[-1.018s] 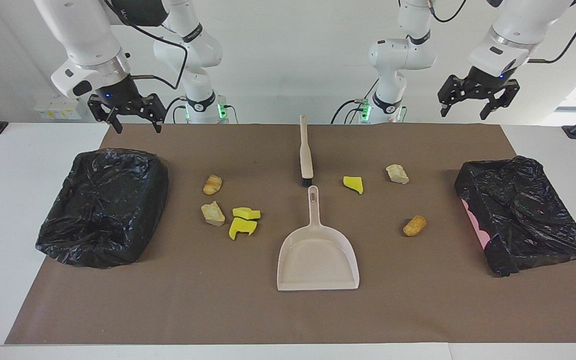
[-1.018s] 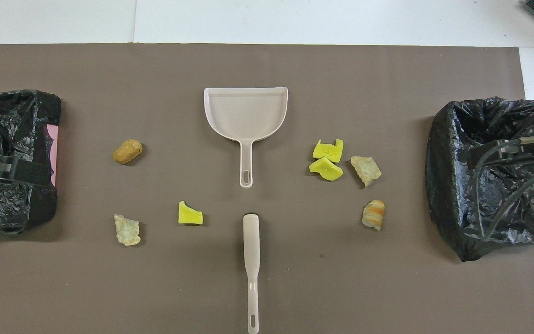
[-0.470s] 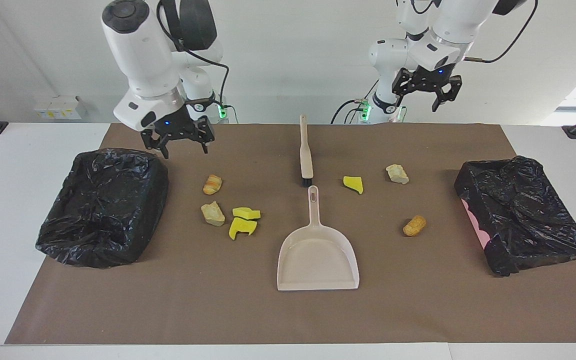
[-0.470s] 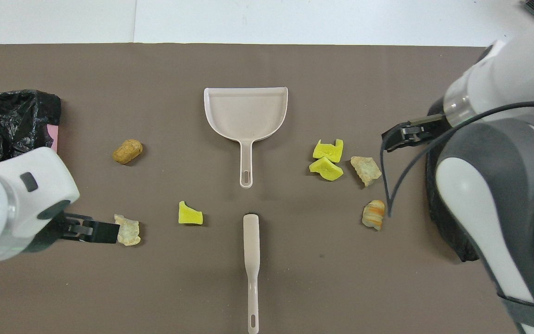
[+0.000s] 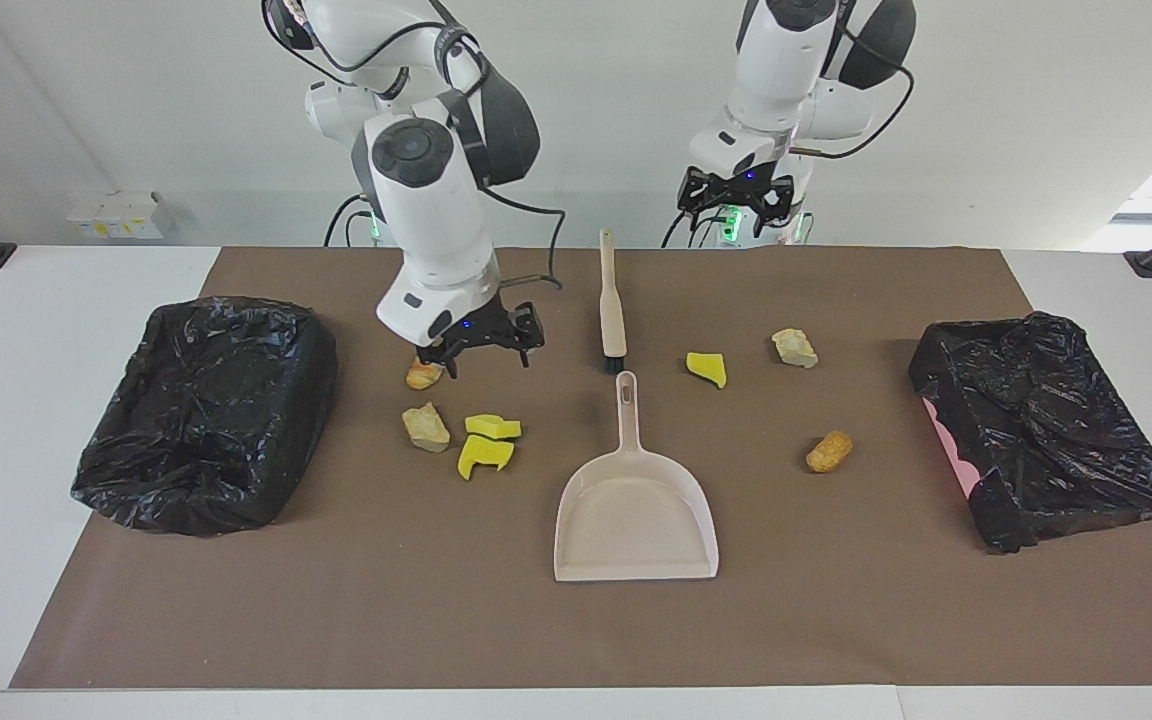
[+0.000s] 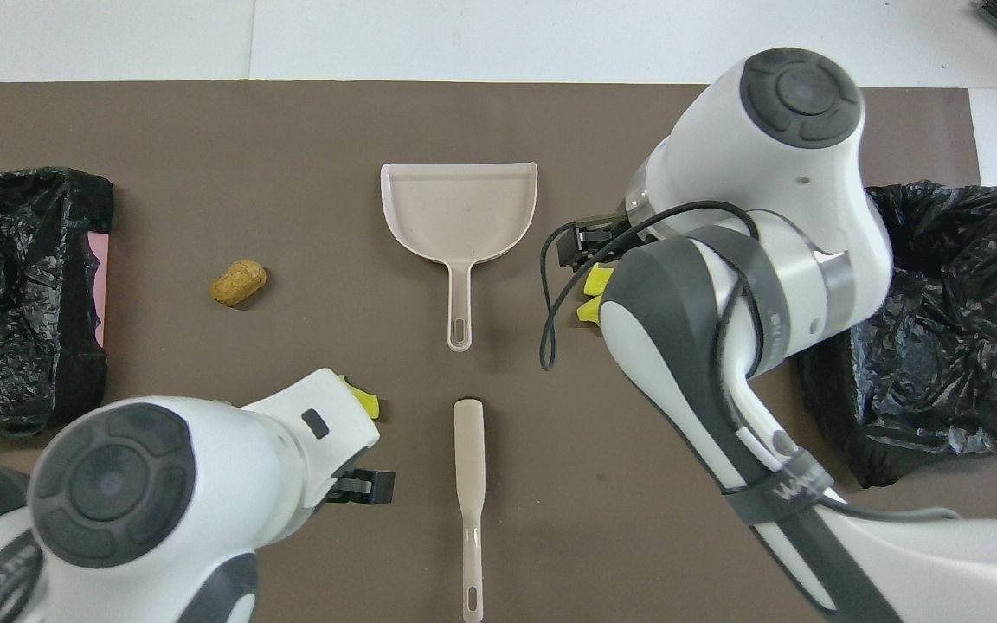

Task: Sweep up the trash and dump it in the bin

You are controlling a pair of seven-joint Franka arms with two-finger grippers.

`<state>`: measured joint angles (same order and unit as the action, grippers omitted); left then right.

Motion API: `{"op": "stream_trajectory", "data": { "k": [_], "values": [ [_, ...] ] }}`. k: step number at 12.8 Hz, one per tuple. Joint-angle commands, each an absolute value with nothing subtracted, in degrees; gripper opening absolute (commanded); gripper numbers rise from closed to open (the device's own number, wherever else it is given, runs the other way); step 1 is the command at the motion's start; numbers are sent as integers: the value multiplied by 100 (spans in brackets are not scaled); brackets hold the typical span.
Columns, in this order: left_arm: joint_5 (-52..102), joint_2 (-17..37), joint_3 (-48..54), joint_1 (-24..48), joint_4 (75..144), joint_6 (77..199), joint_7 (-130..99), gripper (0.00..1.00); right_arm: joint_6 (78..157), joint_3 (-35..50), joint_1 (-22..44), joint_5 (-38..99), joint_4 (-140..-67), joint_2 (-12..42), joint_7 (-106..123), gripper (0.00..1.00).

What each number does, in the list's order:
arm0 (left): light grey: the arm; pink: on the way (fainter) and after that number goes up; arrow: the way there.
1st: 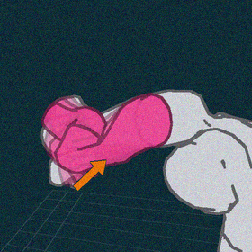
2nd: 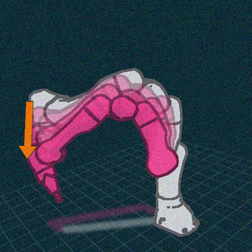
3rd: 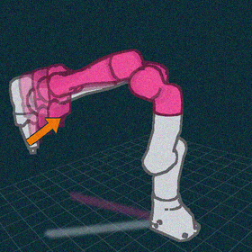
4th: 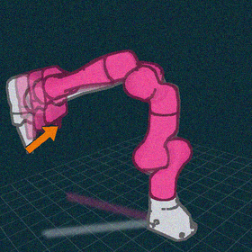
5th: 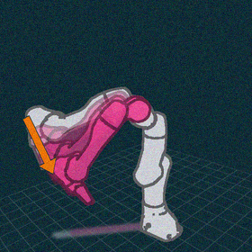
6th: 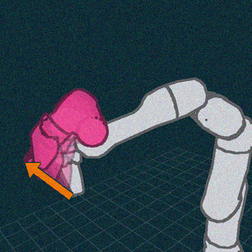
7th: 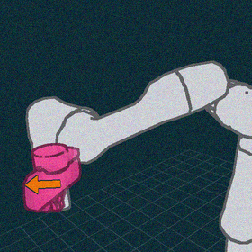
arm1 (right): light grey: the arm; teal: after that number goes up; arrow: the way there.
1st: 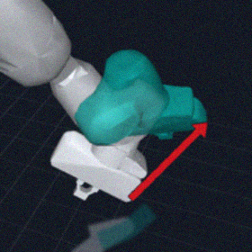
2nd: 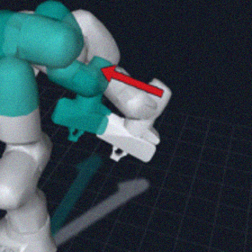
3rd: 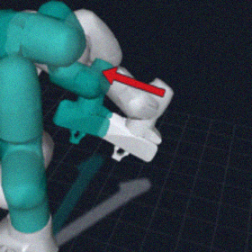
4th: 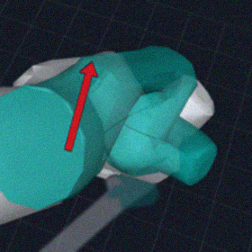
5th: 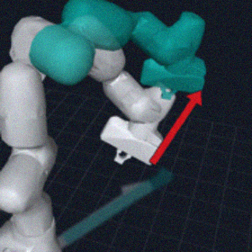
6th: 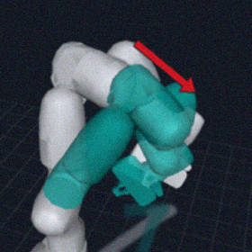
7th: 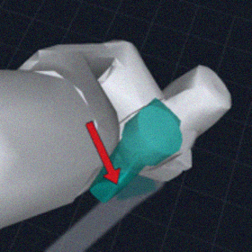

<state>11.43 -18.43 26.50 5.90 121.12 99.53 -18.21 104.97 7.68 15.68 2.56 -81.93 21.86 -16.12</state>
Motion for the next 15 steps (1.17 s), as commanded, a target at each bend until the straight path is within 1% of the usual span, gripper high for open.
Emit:
{"op": "stream_trajectory", "data": {
  "k": [1,3,4,6,7,8,10,12,13,14,15],
  "values": [
    [1345,-2145,3056,685,12751,10483,-2213,100,10914,747,1914,299,-7884,2740,-2081,100],
    [1554,-2145,3540,764,13199,10966,-2644,100,10969,730,2309,46,-7560,3171,-2651,100],
    [1582,-2049,3855,773,13358,11265,-2898,100,10977,721,2520,-252,-7445,3347,-2872,100],
    [1617,-1916,4357,773,13806,12099,-3417,100,11170,721,2671,-360,-7383,3559,-3145,100],
    [1713,-1838,4568,800,13921,12277,-3497,100,11319,712,2768,-413,-7365,3681,-3251,100],
    [1879,-1602,4753,800,13939,12426,-3576,100,11451,703,2864,-526,-7365,3770,-3409,100],
    [1907,-1153,4887,800,13966,12813,-3648,100,11470,712,2909,-633,-7234,3919,-3533,100],
    [1907,-836,4913,809,13975,12972,-3586,100,11548,721,2979,-668,-7251,3964,-3533,91],
    [1907,-774,4904,791,13966,12947,-3577,98,11514,747,2979,-738,-7268,3955,-3533,90],
    [1907,-756,4904,782,13931,12877,-3638,97,11488,756,2979,-790,-7277,3946,-3533,82],
    [1907,-756,4904,782,13931,12859,-3630,93,11470,756,2988,-791,-7295,3929,-3525,74]
  ]
}}
